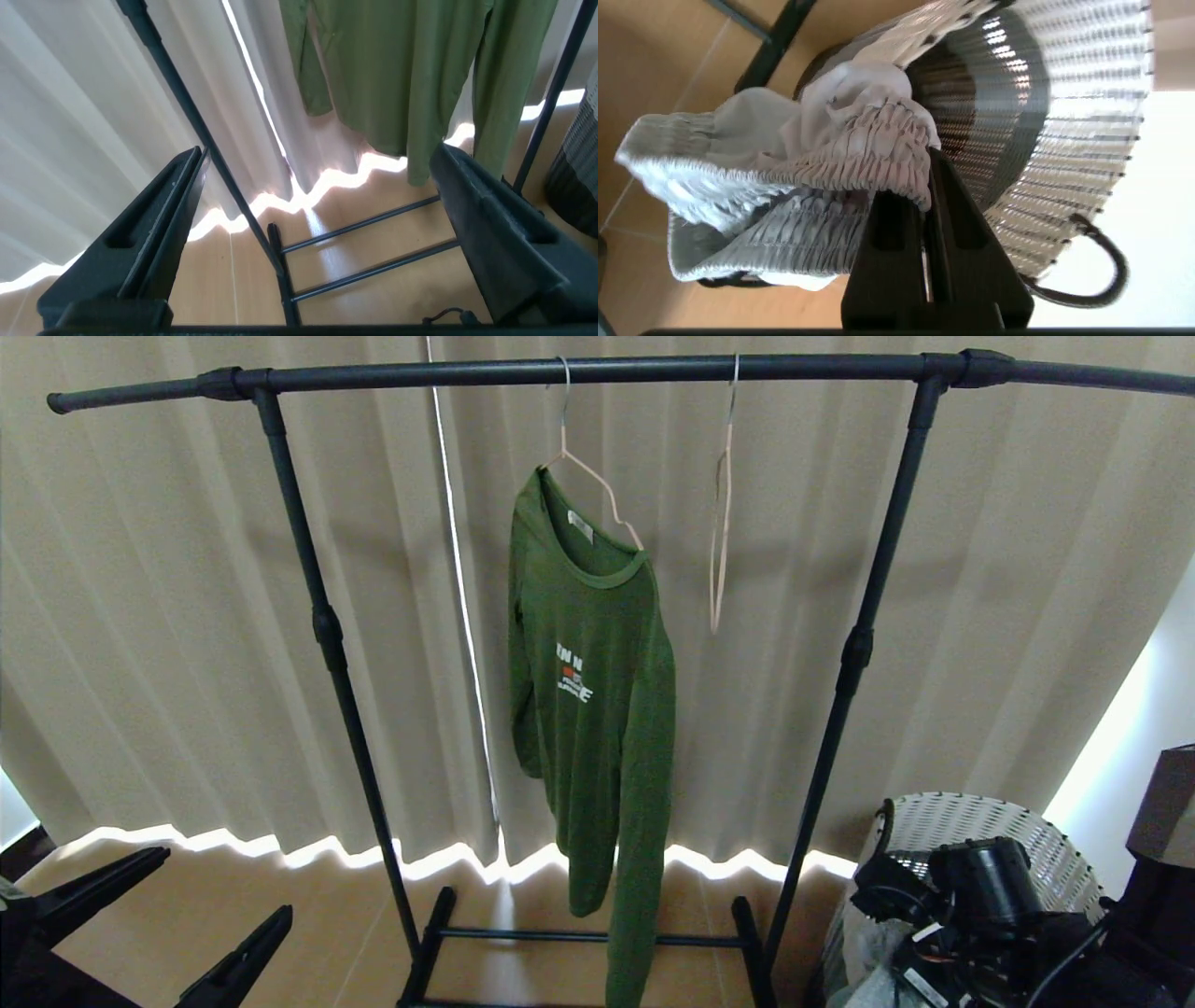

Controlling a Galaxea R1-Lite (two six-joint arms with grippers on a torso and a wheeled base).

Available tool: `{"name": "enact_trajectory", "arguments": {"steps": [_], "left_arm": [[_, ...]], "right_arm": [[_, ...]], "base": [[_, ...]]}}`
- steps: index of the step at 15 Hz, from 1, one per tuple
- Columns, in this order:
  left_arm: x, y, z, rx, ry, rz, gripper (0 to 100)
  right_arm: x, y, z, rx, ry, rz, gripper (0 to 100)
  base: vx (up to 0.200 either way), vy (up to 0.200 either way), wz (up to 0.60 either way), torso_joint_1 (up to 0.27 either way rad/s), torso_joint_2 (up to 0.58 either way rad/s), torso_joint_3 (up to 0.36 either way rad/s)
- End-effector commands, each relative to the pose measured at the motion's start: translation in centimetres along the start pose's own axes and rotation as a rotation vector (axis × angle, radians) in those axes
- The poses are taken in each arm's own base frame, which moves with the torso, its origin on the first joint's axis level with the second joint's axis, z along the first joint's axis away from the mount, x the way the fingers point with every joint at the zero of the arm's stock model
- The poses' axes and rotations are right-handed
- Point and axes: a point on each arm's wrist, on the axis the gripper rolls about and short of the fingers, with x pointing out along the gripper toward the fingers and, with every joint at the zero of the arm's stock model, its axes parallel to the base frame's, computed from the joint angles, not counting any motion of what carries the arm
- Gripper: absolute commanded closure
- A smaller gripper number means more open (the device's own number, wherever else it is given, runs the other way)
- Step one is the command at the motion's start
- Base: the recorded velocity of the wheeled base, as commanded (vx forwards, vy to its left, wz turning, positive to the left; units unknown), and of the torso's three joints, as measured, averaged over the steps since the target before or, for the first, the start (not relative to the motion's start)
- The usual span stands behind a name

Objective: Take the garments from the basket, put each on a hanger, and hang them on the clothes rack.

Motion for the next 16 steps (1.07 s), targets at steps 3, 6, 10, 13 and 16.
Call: {"name": "enact_trajectory", "arguments": {"steps": [3,6,10,13,16], "left_arm": [[-0.2,0.0,0.1,0.000,-0.012,0.004,0],[-0.3,0.0,0.0,0.000,-0.012,0.004,0],[-0.8,0.0,0.0,0.000,-0.035,0.008,0],[-0.7,0.1,-0.1,0.000,-0.033,0.009,0],[-0.7,0.1,-0.1,0.000,-0.033,0.009,0]], "right_arm": [[-7.7,-3.0,0.0,0.093,-0.251,-0.129,100],[-10.9,-4.7,0.3,0.159,-0.391,-0.217,100],[-13.4,-6.5,1.9,0.211,-0.534,-0.287,100],[-14.4,-8.0,3.3,0.251,-0.601,-0.334,100],[-14.7,-8.1,3.3,0.257,-0.613,-0.342,100]], "base": [[0.000,0.000,0.00,0.000,0.00,0.000],[0.000,0.000,0.00,0.000,0.00,0.000],[0.000,0.000,0.00,0.000,0.00,0.000],[-0.067,0.000,0.00,0.002,0.00,-0.001],[-0.200,0.000,0.00,0.004,0.01,0.002]]}}
